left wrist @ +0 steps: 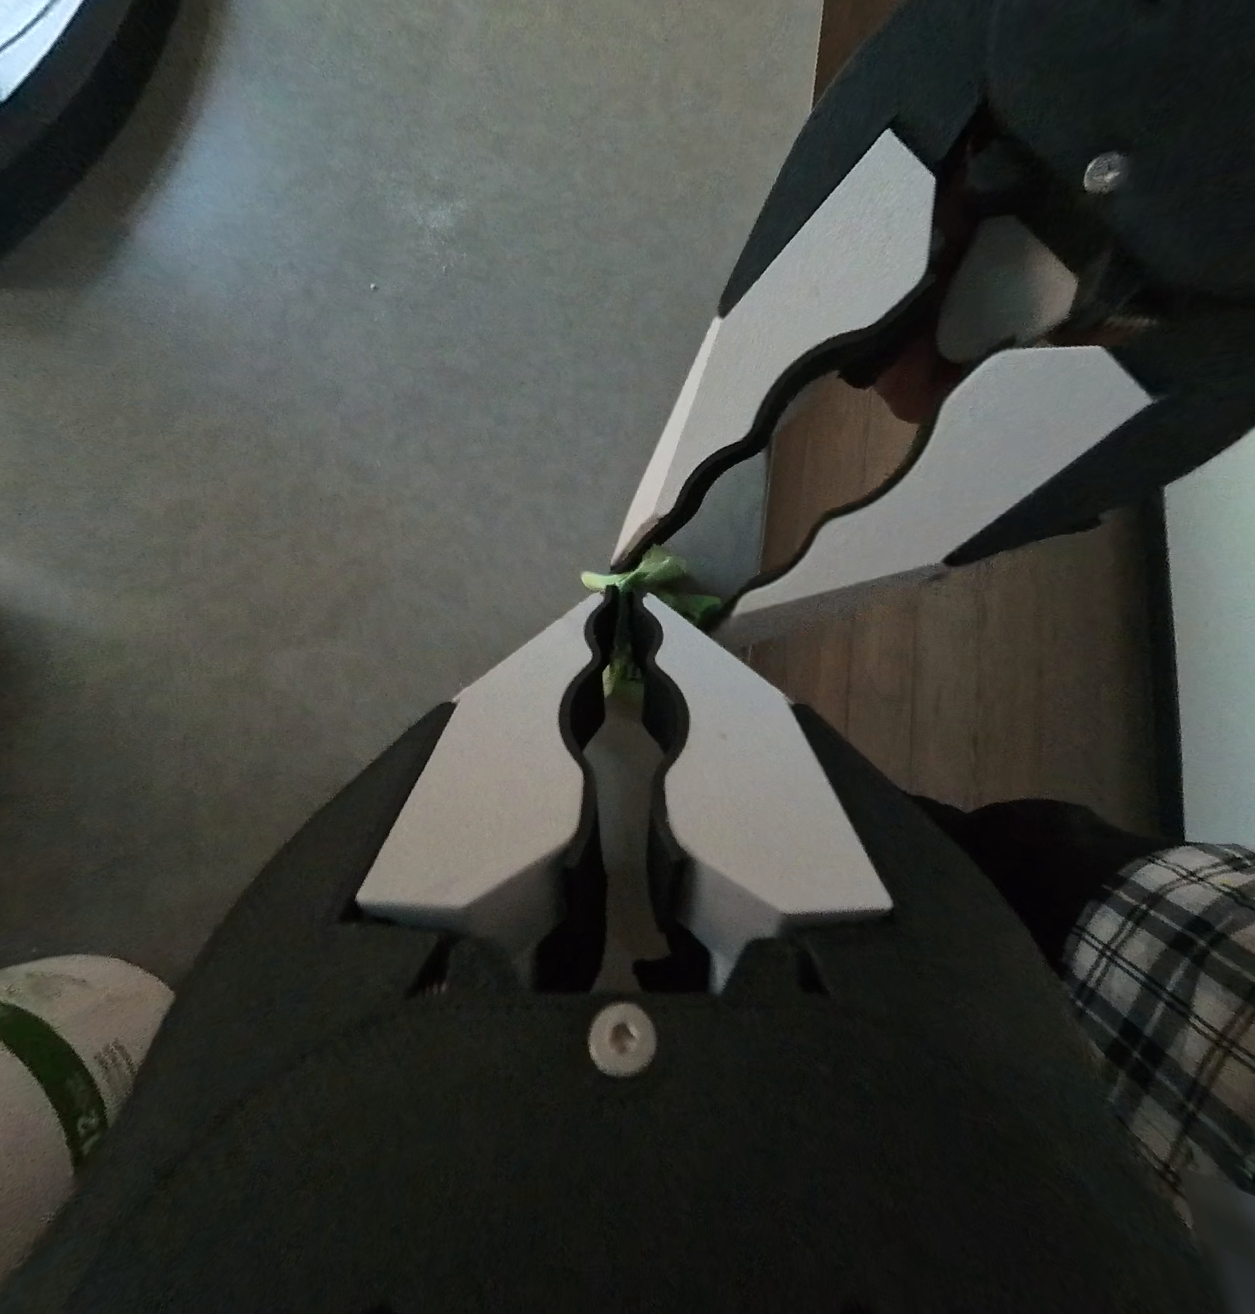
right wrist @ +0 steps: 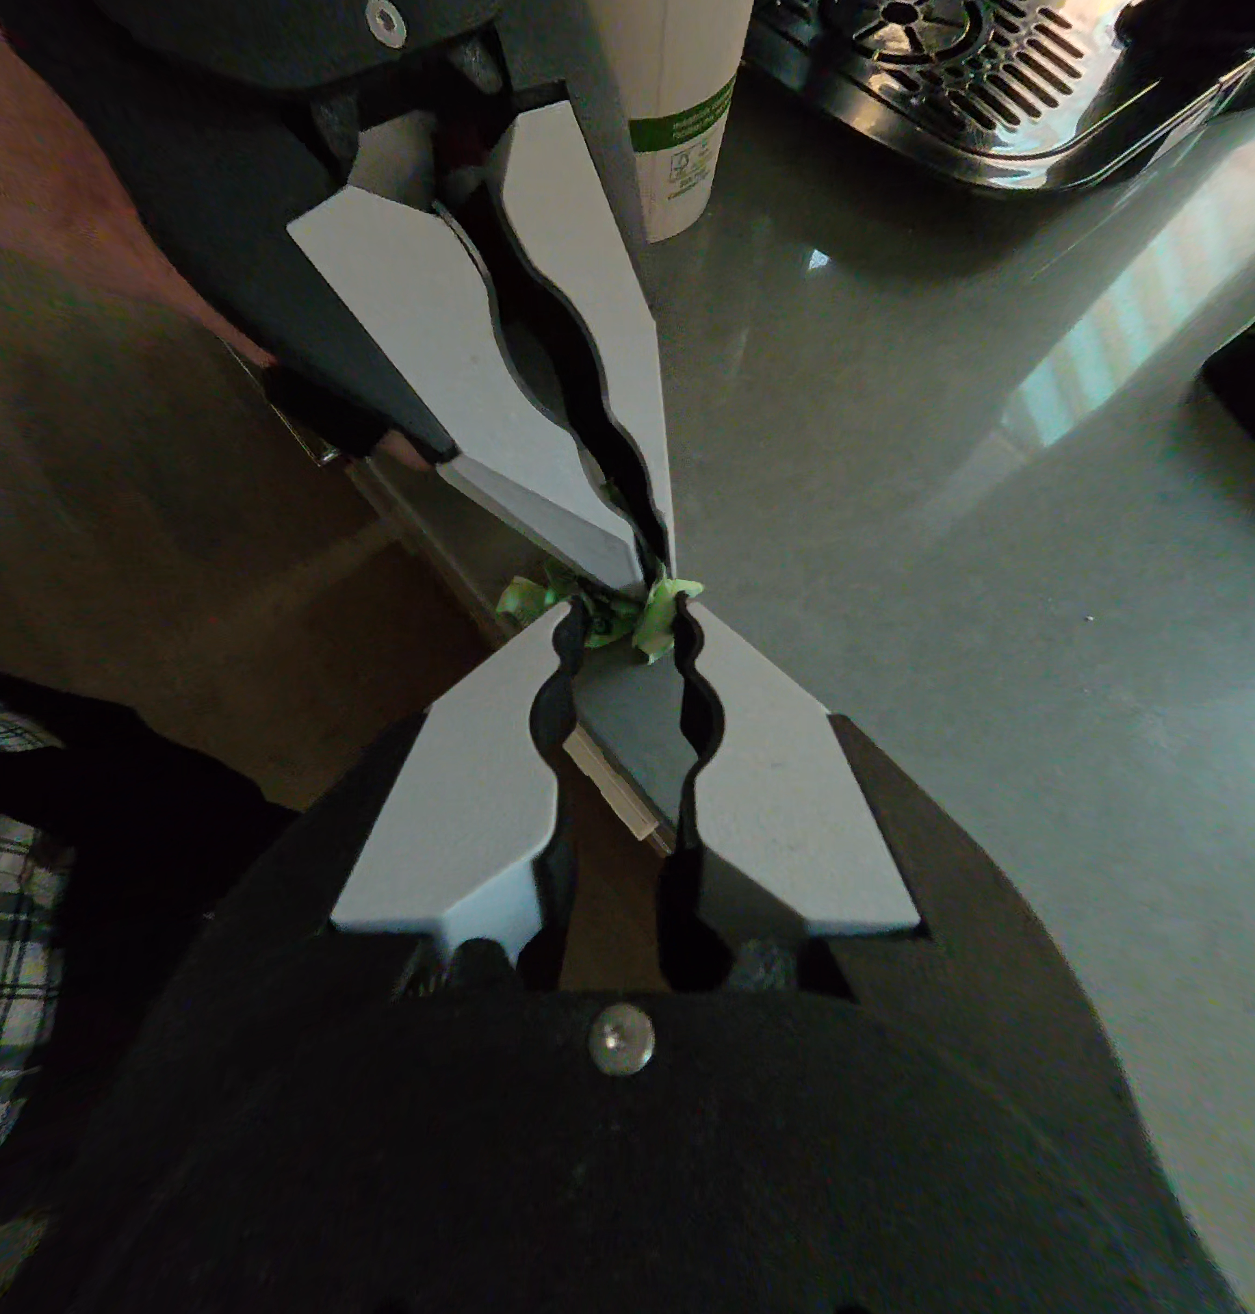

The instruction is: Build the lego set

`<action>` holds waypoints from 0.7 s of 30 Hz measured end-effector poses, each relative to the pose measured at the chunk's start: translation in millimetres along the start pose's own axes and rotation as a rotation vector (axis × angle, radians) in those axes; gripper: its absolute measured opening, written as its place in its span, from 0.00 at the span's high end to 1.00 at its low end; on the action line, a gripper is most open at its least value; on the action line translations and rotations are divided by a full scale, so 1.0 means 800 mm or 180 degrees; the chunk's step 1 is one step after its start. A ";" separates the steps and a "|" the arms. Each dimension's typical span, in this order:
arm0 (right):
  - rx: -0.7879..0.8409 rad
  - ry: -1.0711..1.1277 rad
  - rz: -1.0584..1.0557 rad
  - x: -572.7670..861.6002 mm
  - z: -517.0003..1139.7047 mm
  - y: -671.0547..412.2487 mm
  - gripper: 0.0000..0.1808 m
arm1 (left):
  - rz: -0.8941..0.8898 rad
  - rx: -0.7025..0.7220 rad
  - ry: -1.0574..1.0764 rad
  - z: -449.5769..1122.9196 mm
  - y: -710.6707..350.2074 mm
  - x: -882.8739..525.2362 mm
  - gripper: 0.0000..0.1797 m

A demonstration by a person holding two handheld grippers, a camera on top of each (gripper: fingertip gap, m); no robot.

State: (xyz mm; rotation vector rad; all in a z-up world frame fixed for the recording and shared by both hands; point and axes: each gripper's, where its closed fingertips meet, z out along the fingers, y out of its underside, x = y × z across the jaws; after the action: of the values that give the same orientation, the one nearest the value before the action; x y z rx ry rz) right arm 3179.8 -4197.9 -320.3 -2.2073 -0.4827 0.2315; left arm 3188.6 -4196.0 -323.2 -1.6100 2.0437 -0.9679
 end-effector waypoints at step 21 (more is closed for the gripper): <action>0.0469 0.0012 0.0319 0.003 -0.011 -0.020 1.00 | -0.0113 0.0661 0.0253 -0.083 0.017 0.026 0.88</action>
State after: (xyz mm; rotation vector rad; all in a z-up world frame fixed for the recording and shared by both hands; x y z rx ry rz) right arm 3181.0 -4194.3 -302.3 -2.0894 -0.3419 0.3066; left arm 3129.3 -4194.9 -283.8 -1.5252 1.8986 -1.2310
